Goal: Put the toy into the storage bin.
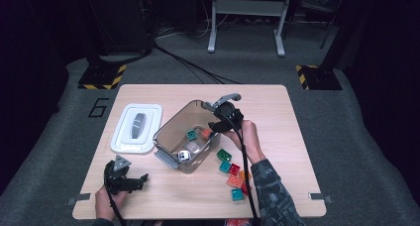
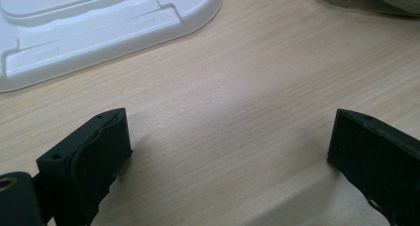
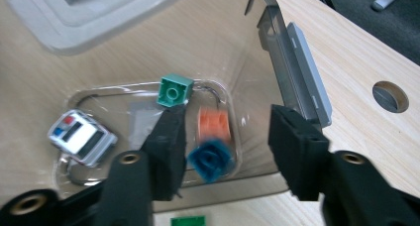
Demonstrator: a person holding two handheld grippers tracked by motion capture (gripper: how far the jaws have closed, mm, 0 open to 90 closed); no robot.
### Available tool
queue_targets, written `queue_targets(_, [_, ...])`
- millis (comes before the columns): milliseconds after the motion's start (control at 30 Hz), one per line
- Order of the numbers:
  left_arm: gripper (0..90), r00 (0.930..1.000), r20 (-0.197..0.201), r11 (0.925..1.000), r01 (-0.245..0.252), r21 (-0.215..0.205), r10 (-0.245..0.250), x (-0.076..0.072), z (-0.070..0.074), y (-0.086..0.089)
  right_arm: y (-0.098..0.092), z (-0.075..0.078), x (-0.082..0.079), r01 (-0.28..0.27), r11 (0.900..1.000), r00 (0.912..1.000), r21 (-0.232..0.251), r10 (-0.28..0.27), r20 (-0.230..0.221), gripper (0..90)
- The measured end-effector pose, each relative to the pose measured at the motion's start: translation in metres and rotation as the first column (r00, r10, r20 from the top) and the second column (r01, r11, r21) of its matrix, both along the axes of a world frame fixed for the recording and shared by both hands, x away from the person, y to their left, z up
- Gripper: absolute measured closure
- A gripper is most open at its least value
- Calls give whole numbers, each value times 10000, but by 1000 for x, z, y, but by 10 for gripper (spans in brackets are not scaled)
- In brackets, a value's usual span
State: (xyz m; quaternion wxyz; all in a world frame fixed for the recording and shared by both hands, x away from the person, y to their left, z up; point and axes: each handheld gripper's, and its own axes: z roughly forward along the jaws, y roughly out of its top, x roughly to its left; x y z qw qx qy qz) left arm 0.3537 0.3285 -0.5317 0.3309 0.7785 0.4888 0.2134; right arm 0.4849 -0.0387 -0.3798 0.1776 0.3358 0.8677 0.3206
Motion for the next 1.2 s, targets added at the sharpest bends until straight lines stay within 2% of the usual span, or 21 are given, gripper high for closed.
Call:
queue_targets(100, [29, 10000, -2, 10000, -3, -8, 3, 0, 0, 0, -6, 6, -7, -12, 9998, 9998, 210, 9, 179, 386])
queue_targets(233, [29, 10000, -1, 10000, -5, -4, 5, 0, 0, 0, -19, 12, -18, 234, 9978, 9996, 614, -244, 141, 293])
queue_targets(433, [28, 10000, -1, 10000, 0, -1, 0, 0, 0, 0, -33, 10, -27, 466, 9946, 9988, 926, -477, 98, 227])
queue_targets(467, [28, 10000, -3, 10000, -1, -2, 1, 0, 0, 0, -42, 7, -32, 538, 9932, 9985, 1037, -540, -13, 192])
queue_targets(600, [28, 10000, -3, 10000, -2, -1, 2, 0, 0, 0, -55, -3, -43, 715, 9923, 9974, 1012, -701, -176, 157])
queue_targets(667, [28, 10000, -2, 10000, -8, 0, 8, 0, 0, 0, -61, -8, -48, 756, 9932, 9970, 885, -740, -222, 153])
queue_targets(733, [28, 10000, 1, 10000, -11, -8, 11, 0, 0, 0, -67, -15, -54, 919, 9912, 9948, 954, -872, -520, 151])
queue_targets(1067, [29, 10000, 9, 10000, -29, 8, 29, 0, 0, 0, -94, -55, -80, 1324, 9872, 9866, 890, -1225, -1081, 130])
queue_targets(1200, [28, 10000, 35, 10000, -30, 9, 30, 0, 0, 0, -102, -69, -90, 1381, 9846, 9834, 1068, -1234, -1331, 96])
